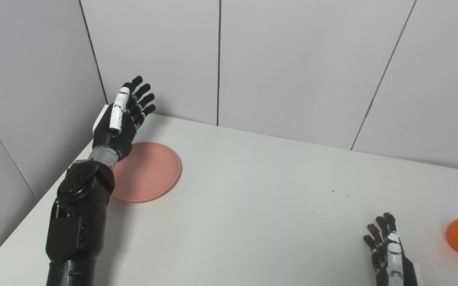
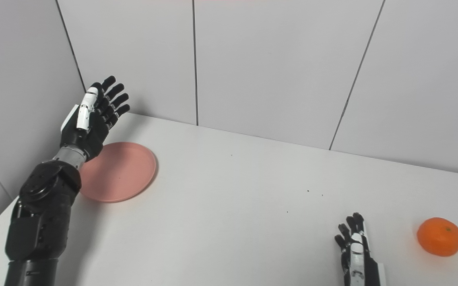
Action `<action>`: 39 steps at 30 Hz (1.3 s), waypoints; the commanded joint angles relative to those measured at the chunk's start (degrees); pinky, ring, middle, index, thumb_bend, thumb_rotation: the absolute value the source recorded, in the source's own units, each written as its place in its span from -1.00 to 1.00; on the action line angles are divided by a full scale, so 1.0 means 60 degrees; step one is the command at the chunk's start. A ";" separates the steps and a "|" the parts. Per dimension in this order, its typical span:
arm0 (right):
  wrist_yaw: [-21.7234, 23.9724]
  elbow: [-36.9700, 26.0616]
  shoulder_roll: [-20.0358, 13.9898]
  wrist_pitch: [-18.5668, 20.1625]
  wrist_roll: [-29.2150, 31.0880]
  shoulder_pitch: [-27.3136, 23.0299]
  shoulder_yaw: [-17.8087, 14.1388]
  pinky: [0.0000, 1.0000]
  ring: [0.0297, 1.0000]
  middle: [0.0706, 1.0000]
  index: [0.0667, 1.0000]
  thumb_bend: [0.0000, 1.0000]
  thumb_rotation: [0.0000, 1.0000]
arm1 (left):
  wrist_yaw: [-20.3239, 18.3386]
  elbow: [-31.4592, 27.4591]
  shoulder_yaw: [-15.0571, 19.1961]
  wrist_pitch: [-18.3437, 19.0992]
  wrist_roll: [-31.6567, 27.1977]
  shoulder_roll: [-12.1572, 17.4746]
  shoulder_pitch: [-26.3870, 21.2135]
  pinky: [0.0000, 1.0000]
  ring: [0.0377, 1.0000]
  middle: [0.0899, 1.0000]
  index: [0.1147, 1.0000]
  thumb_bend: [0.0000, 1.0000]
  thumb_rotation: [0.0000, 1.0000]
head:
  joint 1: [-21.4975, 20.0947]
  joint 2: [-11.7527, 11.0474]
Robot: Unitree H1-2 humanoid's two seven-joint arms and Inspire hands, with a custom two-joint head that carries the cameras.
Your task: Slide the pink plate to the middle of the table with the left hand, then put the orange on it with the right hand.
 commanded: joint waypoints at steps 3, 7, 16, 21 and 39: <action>-0.0033 -0.0042 -0.0114 -0.0009 -0.0045 0.0016 -0.0158 0.89 0.89 0.92 0.93 -0.76 1.00 | -0.0018 0.0171 0.0325 -0.0395 -0.0258 0.0380 -0.0658 0.92 0.90 0.90 0.88 -0.31 1.00 | 0.0026 0.0003; -0.0068 -0.0150 -0.0104 0.0142 -0.0077 0.0026 -0.0158 0.92 0.90 0.92 0.92 -0.77 1.00 | -0.0254 0.0639 0.0484 -0.0580 -0.0344 0.0681 -0.0713 0.96 0.92 0.91 0.88 -0.30 1.00 | 0.0063 -0.0023; 0.0015 -0.0147 -0.0195 0.0196 0.0013 0.0036 -0.0184 0.97 0.94 0.95 0.95 -0.74 1.00 | -0.0278 0.1420 0.0950 -0.0607 -0.0517 0.1158 -0.0794 0.98 0.94 0.93 0.92 -0.31 1.00 | 0.0204 -0.0137; -0.0111 -0.0177 -0.0194 0.0263 -0.0253 0.0034 -0.0155 0.97 0.93 0.94 0.94 -0.75 1.00 | -0.0539 0.1936 0.1099 -0.0810 -0.0658 0.1509 -0.0725 1.00 0.96 0.95 0.95 -0.31 1.00 | 0.0241 -0.0198; -0.0087 -0.0158 -0.0146 0.0194 -0.0285 0.0101 -0.0226 0.97 0.91 0.92 0.93 -0.78 1.00 | -0.0600 0.3123 0.1609 -0.1292 -0.0793 0.1704 -0.0537 0.99 0.92 0.91 0.88 -0.39 1.00 | 0.0357 -0.0378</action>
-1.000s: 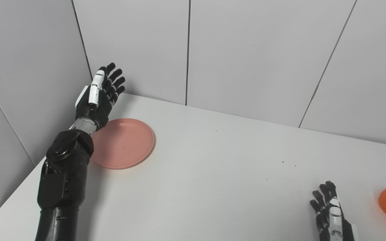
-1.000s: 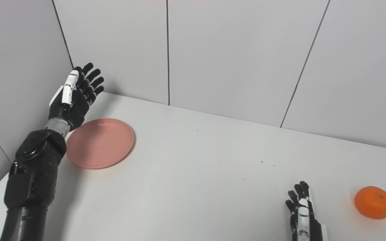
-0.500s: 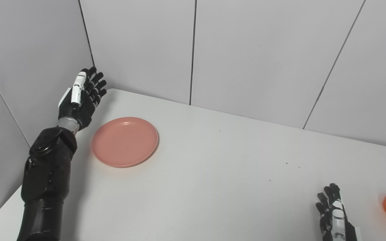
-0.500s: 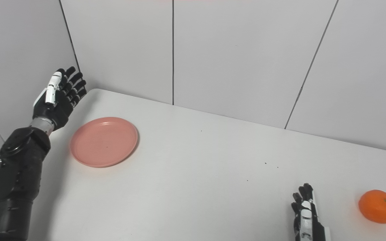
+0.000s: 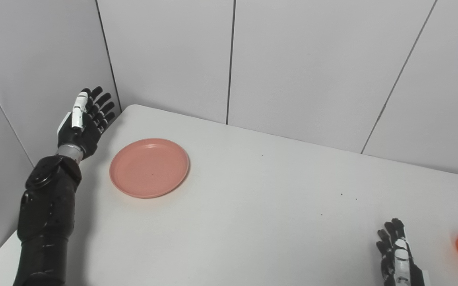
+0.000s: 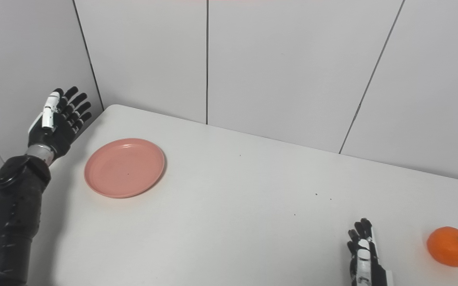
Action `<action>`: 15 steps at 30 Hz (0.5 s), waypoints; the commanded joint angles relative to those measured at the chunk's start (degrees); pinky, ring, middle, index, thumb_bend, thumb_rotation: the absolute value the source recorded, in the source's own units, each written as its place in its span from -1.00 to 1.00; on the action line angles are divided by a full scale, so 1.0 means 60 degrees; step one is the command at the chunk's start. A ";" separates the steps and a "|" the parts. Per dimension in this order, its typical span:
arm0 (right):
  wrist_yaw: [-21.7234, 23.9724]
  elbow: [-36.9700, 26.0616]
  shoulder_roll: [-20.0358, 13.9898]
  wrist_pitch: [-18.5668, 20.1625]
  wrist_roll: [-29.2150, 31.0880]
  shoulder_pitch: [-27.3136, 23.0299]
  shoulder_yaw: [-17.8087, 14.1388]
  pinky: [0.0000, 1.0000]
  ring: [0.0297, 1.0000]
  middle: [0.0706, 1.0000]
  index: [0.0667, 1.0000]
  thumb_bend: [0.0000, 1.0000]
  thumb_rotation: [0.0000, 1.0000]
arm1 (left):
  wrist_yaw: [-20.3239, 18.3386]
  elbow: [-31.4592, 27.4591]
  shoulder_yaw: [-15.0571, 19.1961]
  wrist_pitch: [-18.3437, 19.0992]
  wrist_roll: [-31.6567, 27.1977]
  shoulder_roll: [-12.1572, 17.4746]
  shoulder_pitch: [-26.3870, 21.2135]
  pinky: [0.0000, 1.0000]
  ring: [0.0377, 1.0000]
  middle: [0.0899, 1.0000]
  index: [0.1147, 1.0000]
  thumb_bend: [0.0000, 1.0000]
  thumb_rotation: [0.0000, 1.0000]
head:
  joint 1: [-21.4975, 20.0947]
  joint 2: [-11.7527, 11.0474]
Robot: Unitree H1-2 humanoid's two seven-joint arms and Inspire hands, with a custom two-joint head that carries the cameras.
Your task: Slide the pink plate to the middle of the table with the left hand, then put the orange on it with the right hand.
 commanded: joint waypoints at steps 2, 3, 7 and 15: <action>-0.0072 -0.0105 -0.0120 0.0133 0.0046 0.0080 -0.0213 0.96 0.91 0.91 0.92 -0.79 1.00 | -0.0090 -0.0019 0.0084 -0.0588 -0.0076 0.0353 -0.0242 0.99 0.92 0.90 0.87 -0.38 1.00 | 0.0005 0.0028; -0.0062 -0.0100 -0.0126 0.0128 0.0062 0.0077 -0.0215 0.97 0.91 0.92 0.92 -0.79 1.00 | -0.0084 -0.0006 0.0079 -0.0601 -0.0068 0.0357 -0.0236 0.99 0.92 0.90 0.87 -0.38 1.00 | 0.0005 0.0028; -0.0018 -0.0096 -0.0147 0.0199 0.0187 0.0058 -0.0223 1.00 0.92 0.92 0.93 -0.80 1.00 | -0.0054 0.0181 0.0128 -0.0570 -0.0133 0.0375 -0.0232 0.94 0.87 0.84 0.81 -0.36 1.00 | 0.0027 0.0059; -0.0049 -0.0200 -0.0156 0.0343 0.0238 0.0080 -0.0226 0.98 0.93 0.93 0.93 -0.80 1.00 | 0.0209 0.0313 0.0181 -0.0541 -0.0159 0.0164 -0.0138 0.79 0.75 0.74 0.70 -0.40 1.00 | 0.0071 0.0112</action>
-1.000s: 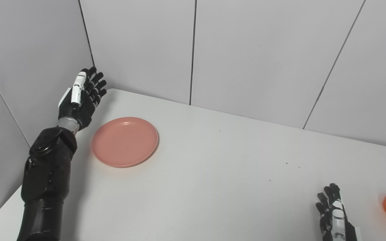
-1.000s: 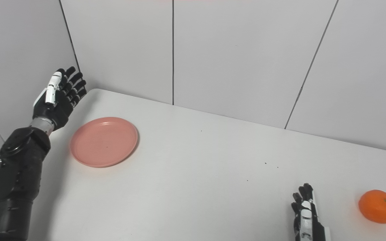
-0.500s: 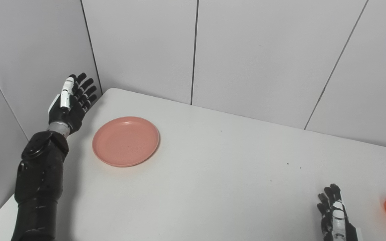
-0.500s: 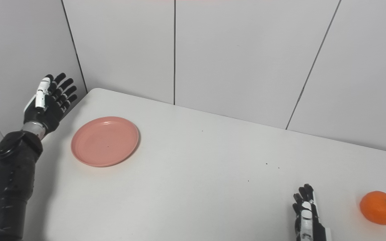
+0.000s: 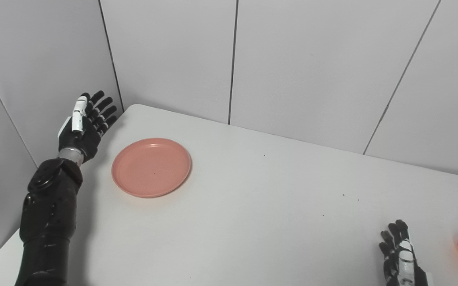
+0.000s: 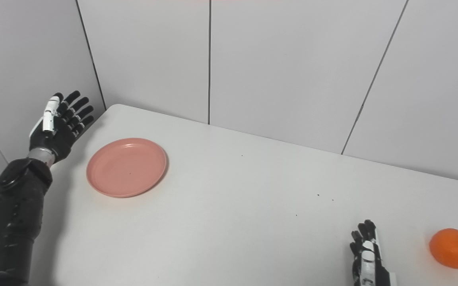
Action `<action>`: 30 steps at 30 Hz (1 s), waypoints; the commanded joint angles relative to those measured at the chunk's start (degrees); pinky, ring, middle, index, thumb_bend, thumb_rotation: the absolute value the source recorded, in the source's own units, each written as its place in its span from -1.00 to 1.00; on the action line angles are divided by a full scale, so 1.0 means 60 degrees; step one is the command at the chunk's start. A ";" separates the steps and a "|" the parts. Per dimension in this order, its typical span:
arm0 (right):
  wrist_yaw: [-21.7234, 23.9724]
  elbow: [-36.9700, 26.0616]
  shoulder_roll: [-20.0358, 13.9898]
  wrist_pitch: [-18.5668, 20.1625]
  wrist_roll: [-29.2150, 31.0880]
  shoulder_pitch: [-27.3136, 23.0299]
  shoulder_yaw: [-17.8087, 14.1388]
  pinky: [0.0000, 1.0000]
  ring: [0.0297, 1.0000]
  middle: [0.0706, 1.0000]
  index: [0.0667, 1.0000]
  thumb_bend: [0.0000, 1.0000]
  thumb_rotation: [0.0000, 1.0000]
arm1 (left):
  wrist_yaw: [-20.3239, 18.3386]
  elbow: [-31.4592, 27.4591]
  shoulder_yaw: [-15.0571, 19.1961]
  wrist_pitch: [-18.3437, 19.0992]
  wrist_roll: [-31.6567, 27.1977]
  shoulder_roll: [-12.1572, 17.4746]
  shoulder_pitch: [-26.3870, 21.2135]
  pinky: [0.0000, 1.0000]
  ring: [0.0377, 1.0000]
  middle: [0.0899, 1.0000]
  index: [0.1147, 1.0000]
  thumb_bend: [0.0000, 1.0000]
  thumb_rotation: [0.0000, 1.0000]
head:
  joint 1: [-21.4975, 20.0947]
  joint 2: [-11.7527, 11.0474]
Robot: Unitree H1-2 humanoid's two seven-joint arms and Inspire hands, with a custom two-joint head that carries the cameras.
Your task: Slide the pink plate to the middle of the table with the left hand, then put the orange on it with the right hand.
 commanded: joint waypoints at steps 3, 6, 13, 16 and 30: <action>-0.0021 -0.0150 -0.0169 0.0249 0.0077 0.0073 -0.0206 0.99 0.93 0.93 0.93 -0.80 1.00 | 0.0057 0.0013 0.0062 -0.0424 -0.0082 0.0135 -0.0173 0.79 0.75 0.74 0.71 -0.41 1.00 | 0.0060 0.0033; -0.0002 -0.0134 -0.0201 0.0260 0.0125 0.0066 -0.0207 1.00 0.94 0.93 0.93 -0.79 1.00 | 0.0055 0.0154 0.0065 -0.0437 -0.0097 0.0130 -0.0162 0.79 0.76 0.74 0.70 -0.39 1.00 | 0.0072 0.0043; -0.0013 -0.0166 -0.0249 0.0368 0.0091 0.0054 -0.0187 1.00 0.95 0.93 0.93 -0.76 1.00 | -0.0155 0.0634 0.0044 -0.0541 -0.0158 0.0204 -0.0142 0.83 0.77 0.76 0.72 -0.39 1.00 | 0.0100 0.0076; -0.0041 -0.0217 -0.0267 0.0494 0.0041 0.0059 -0.0191 1.00 0.96 0.94 0.92 -0.76 1.00 | -0.0289 0.0814 0.0026 -0.0608 -0.0195 0.0212 -0.0108 0.85 0.79 0.77 0.72 -0.40 1.00 | 0.0110 0.0102; -0.0095 -0.0230 -0.0213 0.0463 0.0052 0.0034 -0.0211 1.00 0.93 0.91 0.89 -0.74 1.00 | -0.0419 0.1468 -0.0259 -0.1001 -0.0027 0.0212 0.0000 0.84 0.79 0.77 0.74 -0.43 1.00 | 0.0095 0.0134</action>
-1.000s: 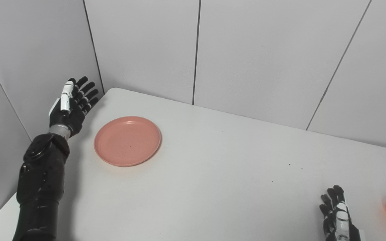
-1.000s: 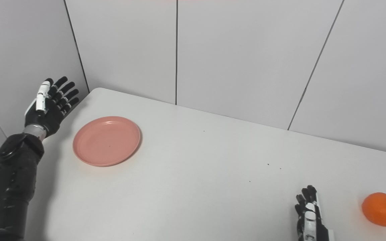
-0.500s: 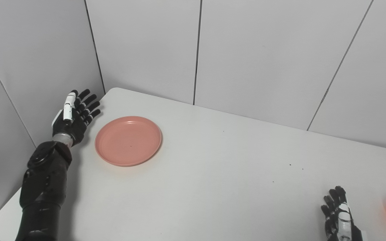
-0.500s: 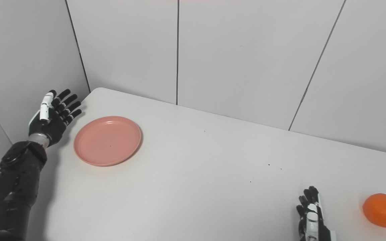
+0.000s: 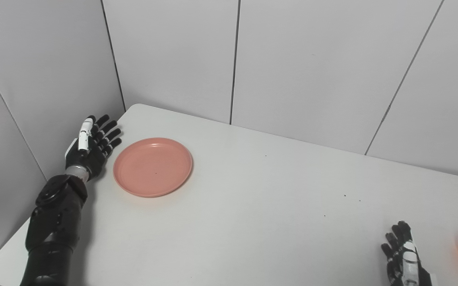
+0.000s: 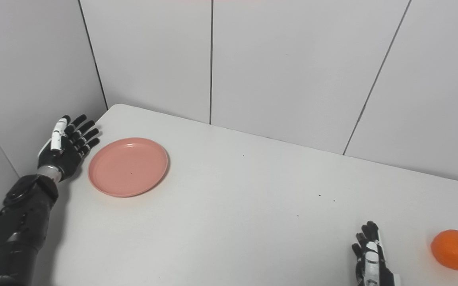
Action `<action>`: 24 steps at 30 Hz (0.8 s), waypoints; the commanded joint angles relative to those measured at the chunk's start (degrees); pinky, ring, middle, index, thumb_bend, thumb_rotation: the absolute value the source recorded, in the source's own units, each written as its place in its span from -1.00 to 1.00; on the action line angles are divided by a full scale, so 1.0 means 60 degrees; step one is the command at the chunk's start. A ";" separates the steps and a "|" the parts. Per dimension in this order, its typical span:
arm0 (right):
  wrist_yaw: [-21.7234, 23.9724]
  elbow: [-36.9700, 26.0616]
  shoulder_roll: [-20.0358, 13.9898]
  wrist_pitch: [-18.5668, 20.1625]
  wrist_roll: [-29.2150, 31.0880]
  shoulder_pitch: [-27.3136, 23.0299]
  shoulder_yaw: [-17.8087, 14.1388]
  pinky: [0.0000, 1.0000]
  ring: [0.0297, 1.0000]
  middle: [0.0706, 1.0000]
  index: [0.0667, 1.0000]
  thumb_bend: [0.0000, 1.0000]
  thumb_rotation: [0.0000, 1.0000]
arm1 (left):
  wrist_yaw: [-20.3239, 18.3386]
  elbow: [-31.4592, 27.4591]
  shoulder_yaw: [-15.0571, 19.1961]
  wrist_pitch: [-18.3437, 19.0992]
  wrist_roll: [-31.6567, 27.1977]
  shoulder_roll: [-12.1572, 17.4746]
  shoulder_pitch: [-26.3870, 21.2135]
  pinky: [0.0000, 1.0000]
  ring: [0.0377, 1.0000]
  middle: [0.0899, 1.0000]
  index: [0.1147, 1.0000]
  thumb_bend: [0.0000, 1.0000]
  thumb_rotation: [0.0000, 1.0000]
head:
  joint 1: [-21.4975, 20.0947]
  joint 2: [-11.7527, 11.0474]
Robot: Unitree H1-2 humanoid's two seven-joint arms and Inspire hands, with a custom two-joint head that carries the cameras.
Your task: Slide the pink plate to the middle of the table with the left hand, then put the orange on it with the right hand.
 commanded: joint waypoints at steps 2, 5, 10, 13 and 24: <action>-0.0086 -0.0105 -0.0071 0.0177 0.0006 0.0036 -0.0192 1.00 0.93 0.91 0.90 -0.74 1.00 | -0.0172 0.0111 -0.0078 -0.0472 0.0042 0.0266 -0.0252 0.83 0.79 0.77 0.74 -0.42 1.00 | -0.0013 0.0014; -0.0041 -0.0130 -0.0099 0.0200 0.0052 0.0035 -0.0193 1.00 0.95 0.92 0.91 -0.75 1.00 | -0.0187 0.0368 0.0024 -0.0438 -0.0137 0.0218 -0.0321 0.78 0.79 0.77 0.74 -0.41 1.00 | 0.0003 0.0028; -0.0032 -0.0187 -0.0129 0.0249 0.0019 0.0043 -0.0175 1.00 0.95 0.93 0.92 -0.75 1.00 | -0.0234 0.0522 0.0001 -0.0473 -0.0197 0.0169 -0.0309 0.82 0.79 0.78 0.74 -0.42 1.00 | 0.0004 0.0057; -0.0012 -0.0175 -0.0142 0.0227 0.0046 0.0039 -0.0184 1.00 0.96 0.94 0.93 -0.75 1.00 | -0.0161 0.0609 -0.0118 -0.0594 -0.0041 0.0121 -0.0285 0.78 0.74 0.73 0.70 -0.43 1.00 | 0.0005 0.0073; -0.0010 -0.0131 -0.0163 0.0180 0.0113 0.0008 -0.0210 1.00 0.96 0.93 0.92 -0.77 1.00 | -0.0760 0.1245 -0.0370 -0.0871 -0.0230 0.0009 -0.0274 0.85 0.80 0.78 0.74 -0.37 1.00 | 0.0015 0.0106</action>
